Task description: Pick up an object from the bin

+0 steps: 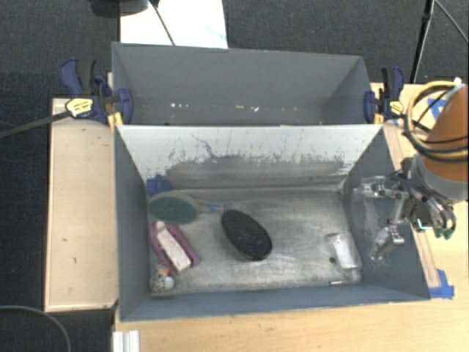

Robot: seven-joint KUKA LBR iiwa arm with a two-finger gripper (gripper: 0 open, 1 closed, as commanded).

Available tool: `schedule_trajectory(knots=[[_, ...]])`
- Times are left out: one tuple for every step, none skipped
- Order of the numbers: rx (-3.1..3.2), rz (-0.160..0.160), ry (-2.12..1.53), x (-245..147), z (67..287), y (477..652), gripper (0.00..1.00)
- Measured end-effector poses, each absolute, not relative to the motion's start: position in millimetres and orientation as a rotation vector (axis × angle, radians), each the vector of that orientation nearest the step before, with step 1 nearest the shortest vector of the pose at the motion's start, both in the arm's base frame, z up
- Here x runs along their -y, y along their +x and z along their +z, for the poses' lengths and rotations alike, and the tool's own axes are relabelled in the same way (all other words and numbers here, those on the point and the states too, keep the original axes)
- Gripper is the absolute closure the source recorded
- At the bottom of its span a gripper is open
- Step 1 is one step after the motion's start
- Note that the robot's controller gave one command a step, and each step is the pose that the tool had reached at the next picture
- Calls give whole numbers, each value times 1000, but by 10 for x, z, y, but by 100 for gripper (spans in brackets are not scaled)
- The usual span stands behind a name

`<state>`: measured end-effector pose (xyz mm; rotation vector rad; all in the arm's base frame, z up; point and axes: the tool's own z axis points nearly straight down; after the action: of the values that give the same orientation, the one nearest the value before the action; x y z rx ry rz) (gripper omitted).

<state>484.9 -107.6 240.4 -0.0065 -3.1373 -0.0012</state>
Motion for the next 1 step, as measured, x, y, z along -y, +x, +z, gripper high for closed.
schedule_trajectory(knots=[[3114, -4, 385, 681, 842, 4913, 0]])
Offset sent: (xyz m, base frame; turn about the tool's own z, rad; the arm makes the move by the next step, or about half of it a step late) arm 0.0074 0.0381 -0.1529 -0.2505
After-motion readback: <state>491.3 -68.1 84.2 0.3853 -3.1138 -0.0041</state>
